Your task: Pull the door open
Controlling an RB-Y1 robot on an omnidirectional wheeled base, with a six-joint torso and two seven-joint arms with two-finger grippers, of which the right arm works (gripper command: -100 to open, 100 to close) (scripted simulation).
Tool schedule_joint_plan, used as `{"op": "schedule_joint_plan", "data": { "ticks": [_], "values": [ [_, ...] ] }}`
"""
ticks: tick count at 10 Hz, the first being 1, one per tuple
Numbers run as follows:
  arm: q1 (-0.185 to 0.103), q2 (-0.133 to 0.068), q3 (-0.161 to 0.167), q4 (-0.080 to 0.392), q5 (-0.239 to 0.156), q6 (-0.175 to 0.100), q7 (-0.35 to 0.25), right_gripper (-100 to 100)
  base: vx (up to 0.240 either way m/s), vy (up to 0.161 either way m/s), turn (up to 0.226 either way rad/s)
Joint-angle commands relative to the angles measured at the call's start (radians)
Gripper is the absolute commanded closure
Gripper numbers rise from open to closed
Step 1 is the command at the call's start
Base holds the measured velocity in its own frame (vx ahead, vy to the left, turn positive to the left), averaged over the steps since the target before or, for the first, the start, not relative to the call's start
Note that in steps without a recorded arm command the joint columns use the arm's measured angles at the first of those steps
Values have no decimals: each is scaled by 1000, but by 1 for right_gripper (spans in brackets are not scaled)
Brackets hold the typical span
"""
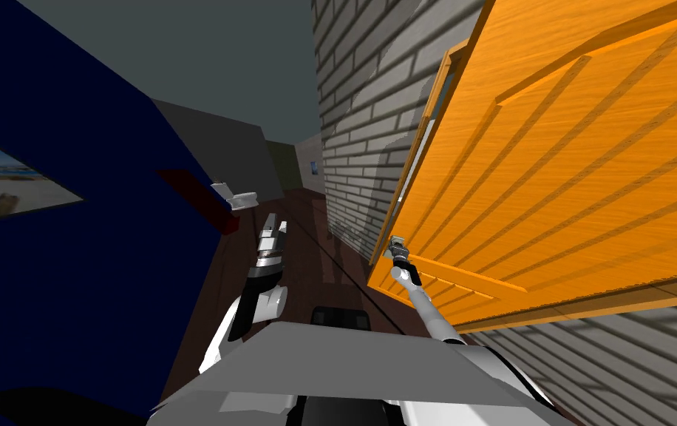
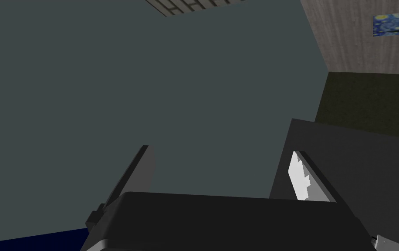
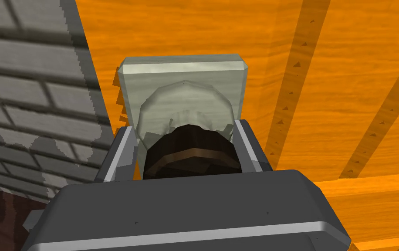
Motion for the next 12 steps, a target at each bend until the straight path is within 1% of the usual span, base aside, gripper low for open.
{"op": "schedule_joint_plan", "data": {
  "ticks": [1, 6, 9, 10, 11, 12],
  "values": [
    [13, -11, 21, -8, 0, 4, -25, 100, -240, -74, 148],
    [43, -66, 82, -36, -1, 11, -106, 100, -212, -56, 165],
    [58, -93, 113, -50, -1, 14, -146, 100, -192, -45, 136],
    [52, -91, 106, -41, 0, 10, -139, 100, -89, -21, 36],
    [59, -98, 123, -47, 3, 12, -155, 100, -138, -41, 68],
    [62, -104, 132, -53, 5, 12, -163, 100, -221, -64, 111]
  ]
}}
